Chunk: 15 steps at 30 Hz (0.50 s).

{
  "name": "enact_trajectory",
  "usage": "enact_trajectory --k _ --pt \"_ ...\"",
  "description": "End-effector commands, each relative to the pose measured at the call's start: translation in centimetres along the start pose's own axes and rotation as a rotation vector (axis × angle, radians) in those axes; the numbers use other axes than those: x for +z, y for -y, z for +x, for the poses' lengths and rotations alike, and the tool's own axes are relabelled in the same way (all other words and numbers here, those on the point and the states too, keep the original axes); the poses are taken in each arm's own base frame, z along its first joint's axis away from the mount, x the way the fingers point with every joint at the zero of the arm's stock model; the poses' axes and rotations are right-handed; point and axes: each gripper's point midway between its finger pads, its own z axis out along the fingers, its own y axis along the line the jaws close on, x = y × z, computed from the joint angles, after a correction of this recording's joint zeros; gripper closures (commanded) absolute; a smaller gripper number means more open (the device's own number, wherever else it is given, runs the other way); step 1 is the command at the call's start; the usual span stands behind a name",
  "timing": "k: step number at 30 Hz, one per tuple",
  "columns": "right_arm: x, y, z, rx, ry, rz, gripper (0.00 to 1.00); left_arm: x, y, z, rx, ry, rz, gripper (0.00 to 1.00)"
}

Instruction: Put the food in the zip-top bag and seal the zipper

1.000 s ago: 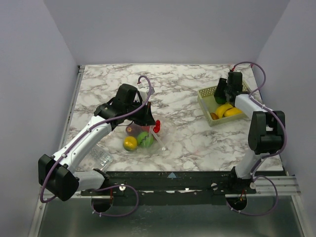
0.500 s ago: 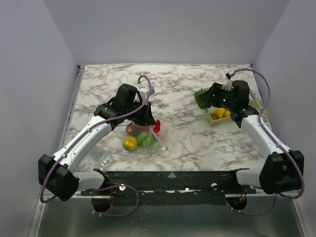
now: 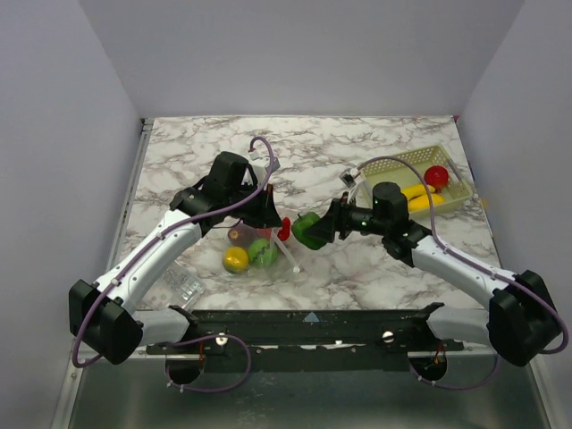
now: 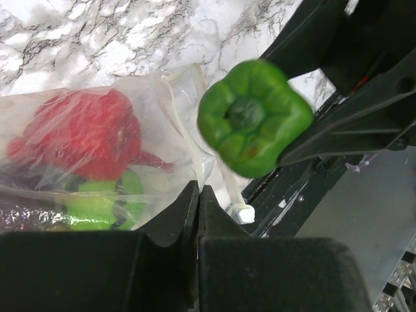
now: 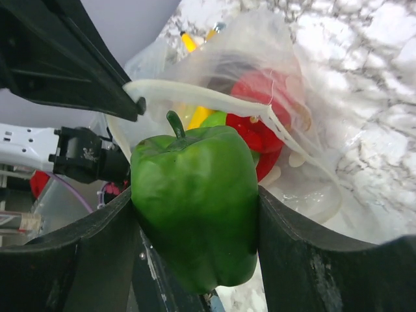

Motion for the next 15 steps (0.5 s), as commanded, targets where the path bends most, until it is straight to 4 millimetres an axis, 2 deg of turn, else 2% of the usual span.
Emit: enact_trajectory --k 1,4,10,15 --pt "2.0 -1.3 1.9 -0.015 -0.046 -0.066 0.68 -0.7 0.7 -0.5 0.012 0.031 0.027 1.00" --pt "3.2 -2.1 2.8 -0.041 -0.078 -0.098 0.68 -0.6 0.6 -0.5 0.013 0.027 0.025 1.00" --pt "5.4 -0.8 3.1 -0.024 -0.087 -0.051 0.64 -0.5 0.6 -0.4 0.010 0.021 0.028 1.00" --pt "7.3 -0.3 1.5 0.056 0.047 0.005 0.56 -0.3 0.9 -0.4 0.006 0.019 0.045 1.00"
